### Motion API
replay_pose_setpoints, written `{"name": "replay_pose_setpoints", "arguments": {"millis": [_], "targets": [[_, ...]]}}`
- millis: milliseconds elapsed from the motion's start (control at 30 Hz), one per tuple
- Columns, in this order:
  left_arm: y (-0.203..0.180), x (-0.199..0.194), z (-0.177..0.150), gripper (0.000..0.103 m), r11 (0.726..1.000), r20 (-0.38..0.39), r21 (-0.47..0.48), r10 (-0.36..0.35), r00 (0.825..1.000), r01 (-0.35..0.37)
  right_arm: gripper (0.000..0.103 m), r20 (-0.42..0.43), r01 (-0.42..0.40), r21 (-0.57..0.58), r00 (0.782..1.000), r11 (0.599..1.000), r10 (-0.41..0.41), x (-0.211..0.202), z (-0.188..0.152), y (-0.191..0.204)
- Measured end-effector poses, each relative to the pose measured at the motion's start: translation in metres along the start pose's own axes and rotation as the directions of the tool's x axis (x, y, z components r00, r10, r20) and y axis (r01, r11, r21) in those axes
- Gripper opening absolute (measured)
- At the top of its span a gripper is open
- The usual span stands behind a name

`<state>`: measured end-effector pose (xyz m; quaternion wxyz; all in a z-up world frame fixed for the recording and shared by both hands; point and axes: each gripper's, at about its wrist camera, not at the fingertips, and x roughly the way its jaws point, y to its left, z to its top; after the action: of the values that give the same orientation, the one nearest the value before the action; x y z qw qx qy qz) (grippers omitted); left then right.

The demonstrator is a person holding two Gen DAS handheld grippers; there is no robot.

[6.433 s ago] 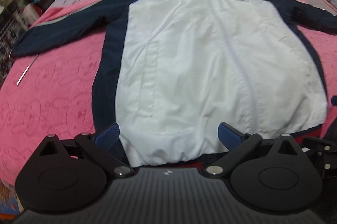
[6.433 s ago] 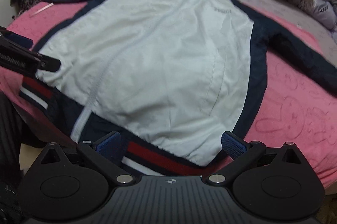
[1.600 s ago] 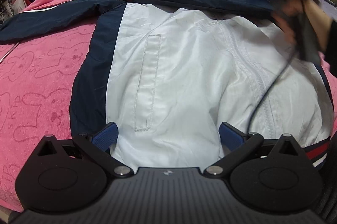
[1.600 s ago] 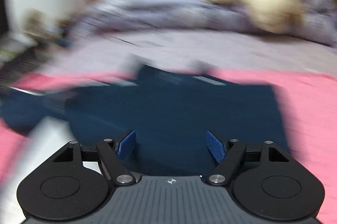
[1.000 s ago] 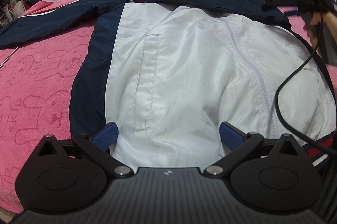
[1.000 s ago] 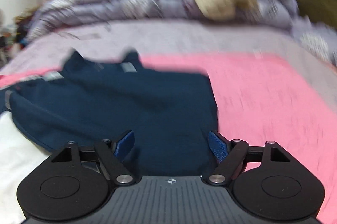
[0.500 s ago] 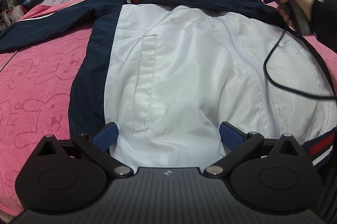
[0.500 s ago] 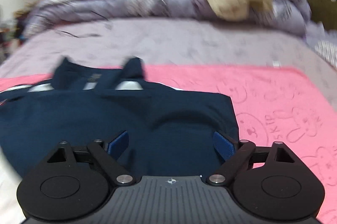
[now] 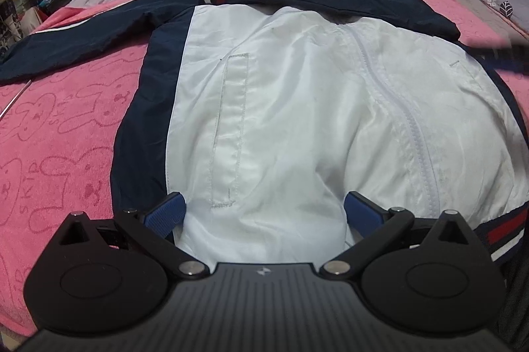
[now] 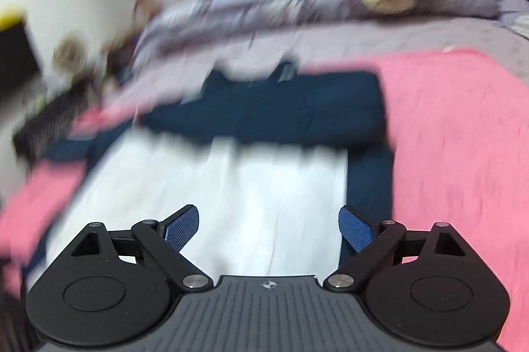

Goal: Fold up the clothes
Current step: 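Lay the sleeve and jacket side over the body, open the right gripper, then grasp the other striped sleeve cuff with the left gripper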

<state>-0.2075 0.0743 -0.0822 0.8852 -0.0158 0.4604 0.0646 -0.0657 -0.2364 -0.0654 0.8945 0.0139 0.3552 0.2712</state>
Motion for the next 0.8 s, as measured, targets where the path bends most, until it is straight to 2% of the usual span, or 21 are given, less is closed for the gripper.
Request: {"name": "replay_pose_setpoints", "arguments": {"millis": [100,200,300,467,667,800], "targets": [[0.0,-0.002,-0.001,0.103,1.0,0.001,-0.007,0.003,1.0,-0.003,0.094,-0.041,0.087,-0.197,0.995,0.977,-0.096,-0.017,-0.042,0.023],[0.0,-0.005,-0.003,0.103,1.0,0.002,-0.015,0.01,1.0,-0.01,0.093,-0.082,0.095,-0.172,0.991,0.981,-0.11,-0.04,-0.047,0.022],[-0.001,-0.005,-0.004,0.103,1.0,0.0,-0.018,0.021,1.0,-0.021,0.092,-0.108,0.149,-0.163,0.98,0.975,-0.168,-0.057,-0.049,0.029],[-0.012,-0.013,0.009,0.103,0.998,-0.055,-0.008,0.057,0.997,-0.057,0.092,-0.092,0.09,-0.214,0.989,0.973,-0.112,-0.071,-0.058,0.069],[-0.025,-0.033,0.014,0.103,0.998,-0.005,0.038,0.054,0.999,-0.054,0.094,-0.072,0.04,-0.235,0.996,0.971,-0.058,-0.059,-0.054,0.102],[-0.015,-0.037,0.014,0.103,0.999,0.0,0.003,0.042,0.999,-0.042,0.094,-0.077,0.039,-0.224,0.995,0.974,-0.057,-0.055,-0.055,0.103]]}}
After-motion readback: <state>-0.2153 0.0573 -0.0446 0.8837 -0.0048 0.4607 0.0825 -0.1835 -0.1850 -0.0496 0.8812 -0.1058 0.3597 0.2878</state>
